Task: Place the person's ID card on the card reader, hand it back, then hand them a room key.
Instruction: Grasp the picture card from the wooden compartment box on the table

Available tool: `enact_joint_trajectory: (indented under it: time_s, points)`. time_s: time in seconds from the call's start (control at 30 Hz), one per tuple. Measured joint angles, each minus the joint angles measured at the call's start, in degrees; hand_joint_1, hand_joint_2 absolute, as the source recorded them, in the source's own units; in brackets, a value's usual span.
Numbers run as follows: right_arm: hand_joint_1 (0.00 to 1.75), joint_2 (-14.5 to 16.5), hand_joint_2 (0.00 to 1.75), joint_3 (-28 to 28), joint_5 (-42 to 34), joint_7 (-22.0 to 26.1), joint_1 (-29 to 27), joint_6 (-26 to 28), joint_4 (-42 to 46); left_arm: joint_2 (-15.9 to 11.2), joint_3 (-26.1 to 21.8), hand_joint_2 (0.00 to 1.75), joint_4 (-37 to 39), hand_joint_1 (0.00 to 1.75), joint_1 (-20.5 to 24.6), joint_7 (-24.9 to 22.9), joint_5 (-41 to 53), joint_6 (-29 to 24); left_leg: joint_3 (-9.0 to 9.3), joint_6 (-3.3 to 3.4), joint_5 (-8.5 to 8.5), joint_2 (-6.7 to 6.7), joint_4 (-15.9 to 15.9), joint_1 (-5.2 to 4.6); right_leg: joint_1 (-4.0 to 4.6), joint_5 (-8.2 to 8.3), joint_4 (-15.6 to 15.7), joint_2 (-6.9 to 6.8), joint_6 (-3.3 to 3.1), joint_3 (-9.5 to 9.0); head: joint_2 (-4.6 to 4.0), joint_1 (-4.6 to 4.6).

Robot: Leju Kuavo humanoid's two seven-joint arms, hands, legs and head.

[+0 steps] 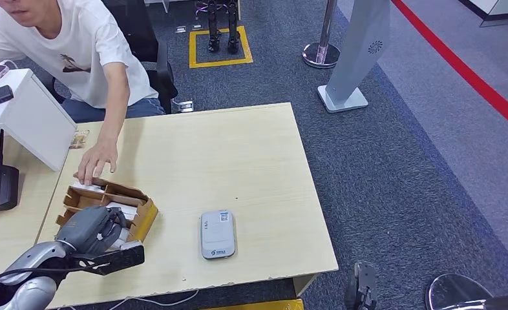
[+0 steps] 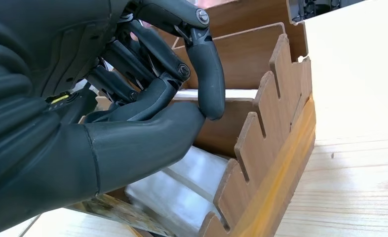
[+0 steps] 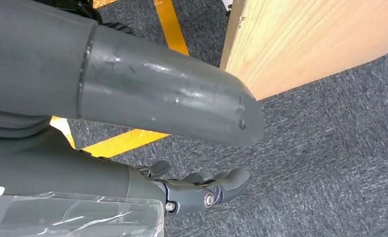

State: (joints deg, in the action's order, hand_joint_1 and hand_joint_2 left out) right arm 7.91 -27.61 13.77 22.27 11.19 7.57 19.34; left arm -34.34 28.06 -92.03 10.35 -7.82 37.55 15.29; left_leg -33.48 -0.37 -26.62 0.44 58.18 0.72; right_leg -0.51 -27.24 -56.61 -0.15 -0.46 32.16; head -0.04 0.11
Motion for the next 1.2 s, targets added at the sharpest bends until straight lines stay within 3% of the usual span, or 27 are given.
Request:
enact_joint_trajectory:
  time_s: [0.43,0.83,1.03,1.07,1.17,1.2]
  points:
    - [0.00,-0.31,0.00,-0.10,0.02,0.64,-0.66,-0.58,0.02,0.13,-3.48,1.75,-2.31,1.75,-0.78,-0.10,2.23,-1.58,0.00,0.00,0.00,0.01,0.00,0.01,0.01,0.00,0.00,0.01,0.00,0.01,0.00,0.01]
    - [0.00,-0.94,0.00,-0.97,0.10,1.28,-1.59,-0.97,0.02,-9.33,-13.35,1.75,-7.56,1.75,4.27,-2.25,-2.92,4.22,0.00,-0.04,0.02,0.09,0.00,0.09,0.13,0.00,-0.02,0.07,-0.01,0.03,-0.01,0.00]
    - [0.00,-0.98,0.00,-1.02,0.47,1.34,-1.59,-0.96,0.02,-10.45,-14.81,1.75,-8.07,1.75,3.42,-2.27,-2.46,4.15,-0.01,-0.04,0.02,0.06,0.00,0.08,0.13,0.00,-0.01,0.06,-0.01,0.02,-0.01,0.00]
    - [0.00,-1.00,0.00,-1.08,0.48,1.40,-1.58,-0.95,0.02,-10.45,-14.87,1.75,-8.07,1.41,3.30,-2.25,-2.34,4.04,-0.01,-0.04,0.02,0.06,0.00,0.08,0.13,0.00,-0.01,0.06,-0.01,0.02,-0.01,0.00]
    - [0.00,-1.08,0.00,-1.50,0.48,1.62,-1.58,-0.93,0.02,-10.43,-15.03,1.75,-8.15,0.10,2.82,-2.14,-1.92,3.57,-0.01,-0.04,0.02,0.06,0.00,0.08,0.12,0.00,0.00,0.06,-0.01,0.02,-0.02,0.00]
    - [0.00,-1.09,0.00,-1.69,0.46,1.67,-1.58,-0.93,0.02,-10.39,-15.09,1.31,-8.28,0.00,2.60,-2.13,-1.62,3.25,-0.01,-0.04,0.02,0.06,0.00,0.08,0.12,0.00,0.00,0.06,-0.01,0.02,-0.02,0.01]
